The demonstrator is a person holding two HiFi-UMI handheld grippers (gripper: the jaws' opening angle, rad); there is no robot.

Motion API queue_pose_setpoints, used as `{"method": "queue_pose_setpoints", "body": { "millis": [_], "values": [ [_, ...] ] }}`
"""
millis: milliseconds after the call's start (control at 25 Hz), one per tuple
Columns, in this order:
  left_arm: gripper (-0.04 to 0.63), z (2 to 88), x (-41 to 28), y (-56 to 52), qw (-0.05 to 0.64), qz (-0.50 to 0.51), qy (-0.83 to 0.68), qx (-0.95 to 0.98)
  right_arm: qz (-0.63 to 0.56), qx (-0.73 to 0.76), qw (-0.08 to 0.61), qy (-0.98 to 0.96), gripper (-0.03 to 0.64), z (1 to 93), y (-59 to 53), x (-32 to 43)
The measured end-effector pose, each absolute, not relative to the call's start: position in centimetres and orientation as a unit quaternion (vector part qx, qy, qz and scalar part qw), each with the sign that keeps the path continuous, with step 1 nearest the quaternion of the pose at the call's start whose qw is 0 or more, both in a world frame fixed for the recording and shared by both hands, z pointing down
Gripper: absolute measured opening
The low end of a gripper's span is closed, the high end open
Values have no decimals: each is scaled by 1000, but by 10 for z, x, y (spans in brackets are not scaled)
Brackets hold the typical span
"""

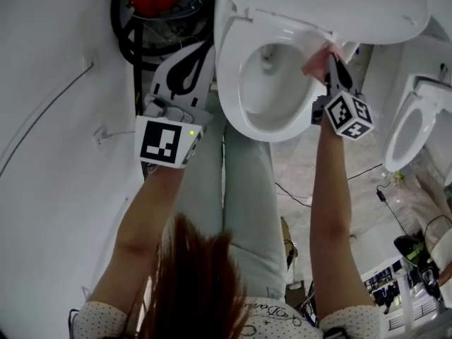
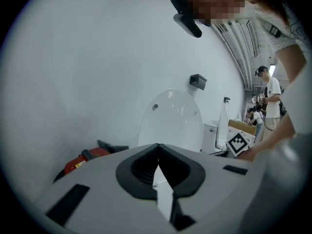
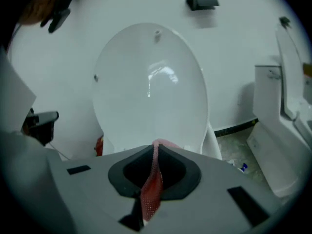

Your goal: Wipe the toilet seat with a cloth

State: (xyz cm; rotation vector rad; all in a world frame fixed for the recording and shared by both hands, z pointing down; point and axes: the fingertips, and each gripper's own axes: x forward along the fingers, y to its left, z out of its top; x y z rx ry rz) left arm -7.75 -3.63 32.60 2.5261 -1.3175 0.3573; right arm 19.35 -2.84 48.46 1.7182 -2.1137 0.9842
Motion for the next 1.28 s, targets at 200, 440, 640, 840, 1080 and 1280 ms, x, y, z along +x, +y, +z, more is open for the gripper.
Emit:
{"method": "queue_pose_setpoints", "body": {
  "millis": [200,440,640,840,1080,1280],
  "values": [
    [4,275,-76,-34,133,124,-446,876,325,599,53,-730,37,395,-13,194],
    [3,207,-70,-45,116,111,-441,883,220,605,9,-765,40,272,-11,186],
    [3,146,-67,-46,102,98,-443,885,185,597,-17,-781,41,188,-8,172],
    [3,95,-67,-43,88,92,-447,885,160,571,-11,-805,41,121,-14,152],
    [3,38,-60,-27,63,88,-444,889,95,551,-40,-828,41,32,-2,140],
    [3,-1,-62,-8,39,73,-446,891,69,547,-32,-834,41,-2,14,130]
  ]
}}
